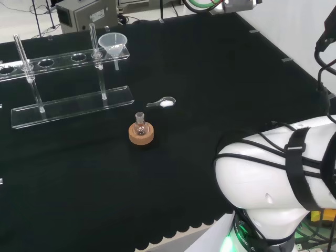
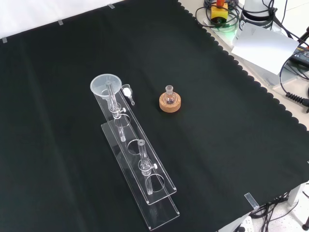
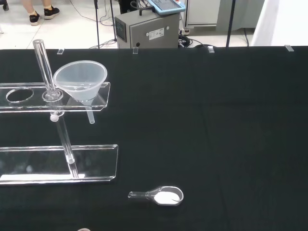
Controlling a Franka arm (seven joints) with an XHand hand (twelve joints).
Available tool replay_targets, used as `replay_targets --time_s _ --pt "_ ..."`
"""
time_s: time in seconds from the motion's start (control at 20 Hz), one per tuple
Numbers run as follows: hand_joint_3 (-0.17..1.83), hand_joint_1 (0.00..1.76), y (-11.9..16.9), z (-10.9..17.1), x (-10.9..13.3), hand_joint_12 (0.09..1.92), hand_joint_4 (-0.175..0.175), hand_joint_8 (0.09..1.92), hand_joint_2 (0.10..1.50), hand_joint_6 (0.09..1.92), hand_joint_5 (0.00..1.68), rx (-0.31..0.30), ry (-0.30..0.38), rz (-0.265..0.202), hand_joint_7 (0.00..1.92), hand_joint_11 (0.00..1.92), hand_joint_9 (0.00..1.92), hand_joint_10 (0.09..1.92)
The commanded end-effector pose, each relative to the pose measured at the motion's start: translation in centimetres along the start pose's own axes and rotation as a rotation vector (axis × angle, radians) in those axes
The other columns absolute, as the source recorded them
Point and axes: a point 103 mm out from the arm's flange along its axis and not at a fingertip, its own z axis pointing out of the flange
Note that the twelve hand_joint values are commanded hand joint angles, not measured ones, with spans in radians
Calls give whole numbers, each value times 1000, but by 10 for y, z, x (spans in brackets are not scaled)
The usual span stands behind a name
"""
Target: Pick up the funnel from the transparent funnel stand.
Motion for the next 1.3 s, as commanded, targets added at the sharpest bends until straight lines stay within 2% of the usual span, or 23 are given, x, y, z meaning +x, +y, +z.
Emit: replay_targets --time_s 0.05,0.2,0.25,0.35,0.5,0.6,0.7,1.0,1.3 --pt "576 0 0 1 3 1271 31 501 1105 187 123 -10 -12 -23 17 103 189 619" --pt "474 0 2 0 4 1336 31 496 1159 87 168 -10 -4 -7 13 69 190 602" --pt "465 0 2 -1 6 1341 31 496 1163 87 172 -17 78 -16 13 67 191 601" --pt "458 0 2 -2 6 1345 31 496 1167 87 176 -21 116 -8 14 66 191 600" --pt "454 0 7 -5 -2 1345 31 496 1169 87 178 0 109 8 16 67 192 599" --pt "453 0 22 -17 -3 1345 31 496 1169 87 179 19 56 11 17 68 193 599" --pt "451 0 33 -17 0 1344 31 497 1170 87 180 21 11 15 18 68 194 599" --pt "447 0 64 19 15 1344 30 497 1171 87 183 69 -29 8 20 69 197 600" --pt "443 0 112 54 29 1344 29 497 1171 87 187 112 -51 -42 23 69 201 600"
